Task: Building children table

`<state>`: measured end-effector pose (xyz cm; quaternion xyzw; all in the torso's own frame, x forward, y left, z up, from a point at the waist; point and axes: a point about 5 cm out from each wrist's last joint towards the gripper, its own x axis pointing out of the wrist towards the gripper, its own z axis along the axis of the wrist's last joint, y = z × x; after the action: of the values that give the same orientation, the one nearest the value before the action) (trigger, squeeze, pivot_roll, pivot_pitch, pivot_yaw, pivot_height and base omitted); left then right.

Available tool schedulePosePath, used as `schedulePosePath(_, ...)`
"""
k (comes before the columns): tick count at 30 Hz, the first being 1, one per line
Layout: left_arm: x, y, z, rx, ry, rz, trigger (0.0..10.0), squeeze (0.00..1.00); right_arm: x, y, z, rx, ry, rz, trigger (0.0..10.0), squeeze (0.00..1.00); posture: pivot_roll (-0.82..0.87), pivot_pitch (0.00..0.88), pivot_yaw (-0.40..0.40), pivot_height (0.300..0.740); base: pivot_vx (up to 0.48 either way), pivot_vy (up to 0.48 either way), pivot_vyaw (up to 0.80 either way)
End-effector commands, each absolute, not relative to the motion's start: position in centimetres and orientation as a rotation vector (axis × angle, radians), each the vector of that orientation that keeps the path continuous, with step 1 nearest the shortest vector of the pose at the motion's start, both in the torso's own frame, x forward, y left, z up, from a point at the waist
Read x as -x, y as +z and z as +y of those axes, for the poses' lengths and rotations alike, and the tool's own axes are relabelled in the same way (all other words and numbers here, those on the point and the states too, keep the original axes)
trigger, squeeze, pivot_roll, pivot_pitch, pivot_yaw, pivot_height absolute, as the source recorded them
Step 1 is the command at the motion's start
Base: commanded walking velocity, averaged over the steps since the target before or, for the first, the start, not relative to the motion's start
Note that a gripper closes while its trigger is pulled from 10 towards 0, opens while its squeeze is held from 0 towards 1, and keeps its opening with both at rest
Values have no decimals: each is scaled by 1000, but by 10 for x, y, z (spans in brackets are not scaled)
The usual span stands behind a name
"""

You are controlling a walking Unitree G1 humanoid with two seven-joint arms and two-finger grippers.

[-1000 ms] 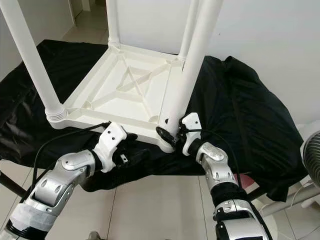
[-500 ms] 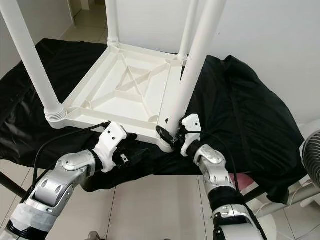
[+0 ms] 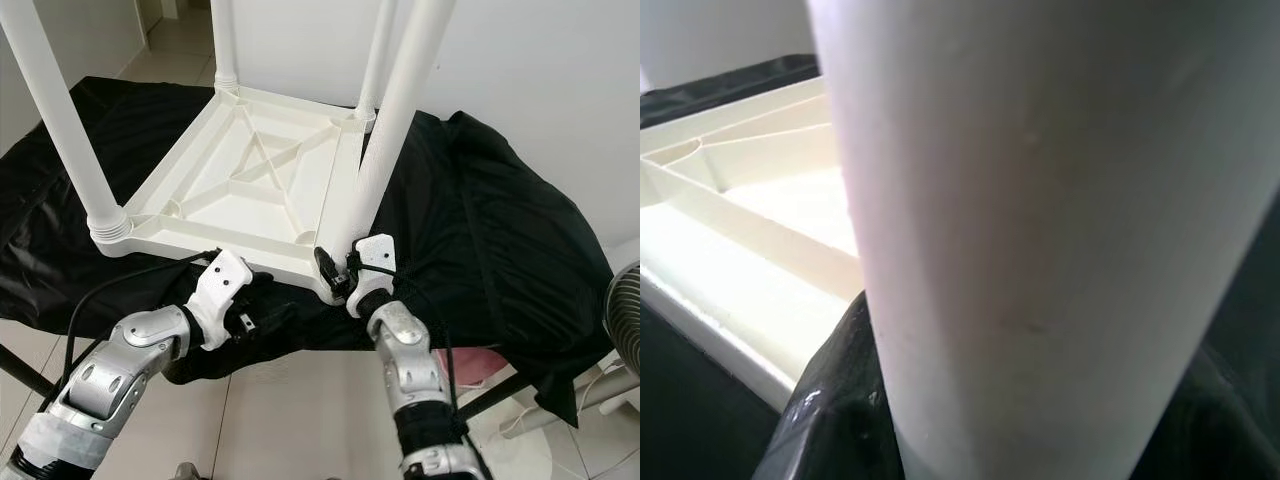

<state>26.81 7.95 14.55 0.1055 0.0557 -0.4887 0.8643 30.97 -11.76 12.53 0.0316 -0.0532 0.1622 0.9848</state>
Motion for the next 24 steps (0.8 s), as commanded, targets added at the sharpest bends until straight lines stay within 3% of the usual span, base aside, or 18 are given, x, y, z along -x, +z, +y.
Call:
schedulePosePath(1, -265, 147, 76, -232, -1046, 110, 10000, 0, -307, 116, -122, -75, 247, -53, 10000, 0, 11, 46, -98, 740, 0, 0, 0)
schedulePosePath(12, -264, 146, 77, -234, -1040, 112, 10000, 0, -302, 119, -120, -84, -21, -31, 10000, 0, 22, 39, -112, 740, 0, 0, 0)
schedulePosePath(21, -265, 146, 77, -238, -1039, 113, 10000, 0, -299, 126, -114, -54, 10, -60, 10000, 0, 14, 32, -104, 740, 0, 0, 0)
schedulePosePath(23, -265, 146, 77, -240, -1042, 114, 10000, 0, -297, 126, -116, -77, 24, -66, 10000, 1000, 12, 32, -103, 740, 0, 0, 0)
schedulePosePath(24, -265, 146, 77, -240, -1042, 114, 10000, 0, -297, 126, -116, -77, 24, -66, 10000, 1000, 12, 32, -103, 740, 0, 0, 0)
